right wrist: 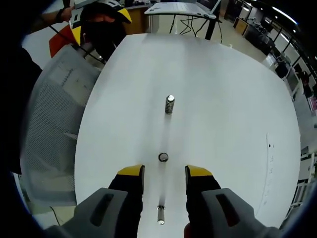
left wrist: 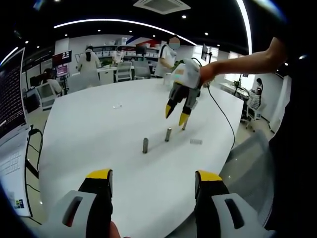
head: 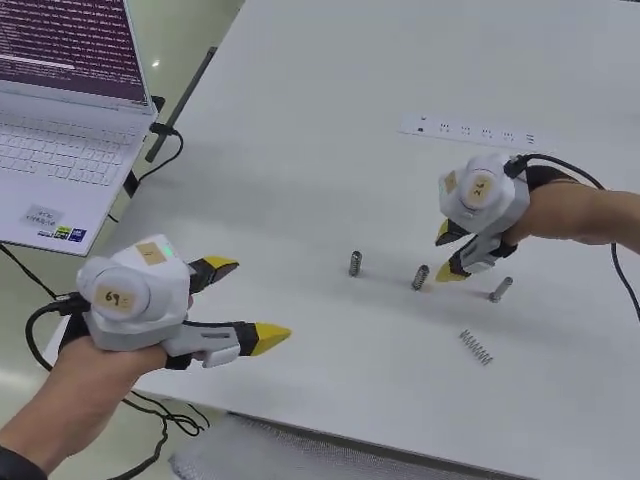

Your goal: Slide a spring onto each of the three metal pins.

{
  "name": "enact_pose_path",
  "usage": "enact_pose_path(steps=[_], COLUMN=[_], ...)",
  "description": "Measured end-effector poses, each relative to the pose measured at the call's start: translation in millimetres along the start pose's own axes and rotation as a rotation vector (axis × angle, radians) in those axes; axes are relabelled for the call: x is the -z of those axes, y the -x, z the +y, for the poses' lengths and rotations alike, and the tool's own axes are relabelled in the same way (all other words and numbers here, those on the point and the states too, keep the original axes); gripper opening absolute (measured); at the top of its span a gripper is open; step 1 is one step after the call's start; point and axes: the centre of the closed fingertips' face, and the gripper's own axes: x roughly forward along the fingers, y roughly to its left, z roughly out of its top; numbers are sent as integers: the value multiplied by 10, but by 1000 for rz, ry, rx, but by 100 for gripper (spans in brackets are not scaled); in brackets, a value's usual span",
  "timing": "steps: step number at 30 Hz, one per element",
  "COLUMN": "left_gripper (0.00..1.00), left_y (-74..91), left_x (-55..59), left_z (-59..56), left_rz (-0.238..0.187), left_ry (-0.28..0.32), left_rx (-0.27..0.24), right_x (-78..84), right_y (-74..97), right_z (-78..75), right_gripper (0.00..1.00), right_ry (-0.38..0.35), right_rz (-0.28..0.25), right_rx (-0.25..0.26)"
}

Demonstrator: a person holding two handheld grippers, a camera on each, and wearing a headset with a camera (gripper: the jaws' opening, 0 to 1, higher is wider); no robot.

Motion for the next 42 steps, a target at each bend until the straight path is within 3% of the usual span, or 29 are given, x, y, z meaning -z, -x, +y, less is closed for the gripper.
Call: enact_pose_path(steps=[14,22,30,42], left_gripper=[63,64,64,64], left_y=[0,-6,-21,-62], left_x=[-52,-95,-138,-214], left_z=[-6,-2,1,-10], left_rz=[-3,-8,-11,-18], left_ry=[-5,-6,-9,-20], left_rx=[3,4,6,16], right_x=[-175,-146,7,281], right_y=[296,484,693,954], right_z=[-45,-68,-68,-13], right_gripper=[32,34,35,39], right_ry=[-150,-240,-349,-462], right_rz=[-197,-305,-400,-481], right_rx=[82,137,189,270])
